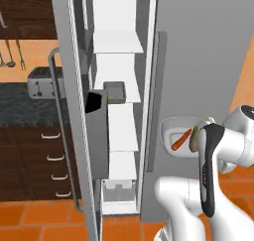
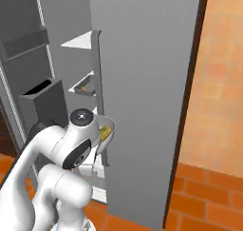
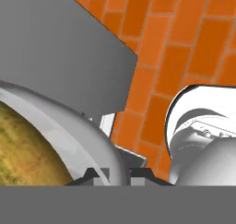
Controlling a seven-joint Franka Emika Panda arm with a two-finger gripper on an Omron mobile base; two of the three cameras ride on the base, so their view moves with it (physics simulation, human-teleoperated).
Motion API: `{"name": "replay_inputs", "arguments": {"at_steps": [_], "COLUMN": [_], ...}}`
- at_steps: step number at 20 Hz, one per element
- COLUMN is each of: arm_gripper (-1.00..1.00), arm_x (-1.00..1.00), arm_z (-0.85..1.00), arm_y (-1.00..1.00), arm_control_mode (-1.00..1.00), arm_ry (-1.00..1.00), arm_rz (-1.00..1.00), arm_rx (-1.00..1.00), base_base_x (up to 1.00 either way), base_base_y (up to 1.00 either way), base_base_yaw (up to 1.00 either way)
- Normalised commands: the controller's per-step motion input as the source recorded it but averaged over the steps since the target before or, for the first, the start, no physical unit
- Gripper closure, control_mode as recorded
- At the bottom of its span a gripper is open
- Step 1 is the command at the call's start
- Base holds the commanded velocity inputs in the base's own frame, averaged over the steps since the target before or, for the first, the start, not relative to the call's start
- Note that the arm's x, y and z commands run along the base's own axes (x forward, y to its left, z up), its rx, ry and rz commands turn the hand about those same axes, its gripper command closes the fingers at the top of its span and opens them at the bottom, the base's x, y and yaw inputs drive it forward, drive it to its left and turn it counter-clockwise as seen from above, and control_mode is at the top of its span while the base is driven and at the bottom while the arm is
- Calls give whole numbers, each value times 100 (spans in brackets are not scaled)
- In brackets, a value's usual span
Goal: Take the meat container that has the shrimp and place it on the second highest rack of the freezer. Then take the vegetable container that has the cucumber and carrot and place it on the highest rack of the freezer.
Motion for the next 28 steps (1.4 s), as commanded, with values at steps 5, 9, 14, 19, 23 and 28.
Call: {"name": "replay_inputs", "arguments": {"at_steps": [5, 9, 14, 19, 23, 28], "arm_gripper": [100, 100, 100, 100, 100, 100], "arm_x": [0, 0, 0, 0, 0, 0], "arm_z": [0, 0, 0, 0, 0, 0], "arm_y": [0, 0, 0, 0, 0, 0], "arm_control_mode": [100, 100, 100, 100, 100, 100], "arm_ry": [0, 0, 0, 0, 0, 0], "arm_rz": [0, 0, 0, 0, 0, 0], "arm_rx": [0, 0, 0, 0, 0, 0], "base_base_x": [9, 50, 46, 35, 26, 23], "base_base_y": [4, 0, -4, 0, -8, -16], "base_base_yaw": [75, 35, 33, 28, 25, 5]}}
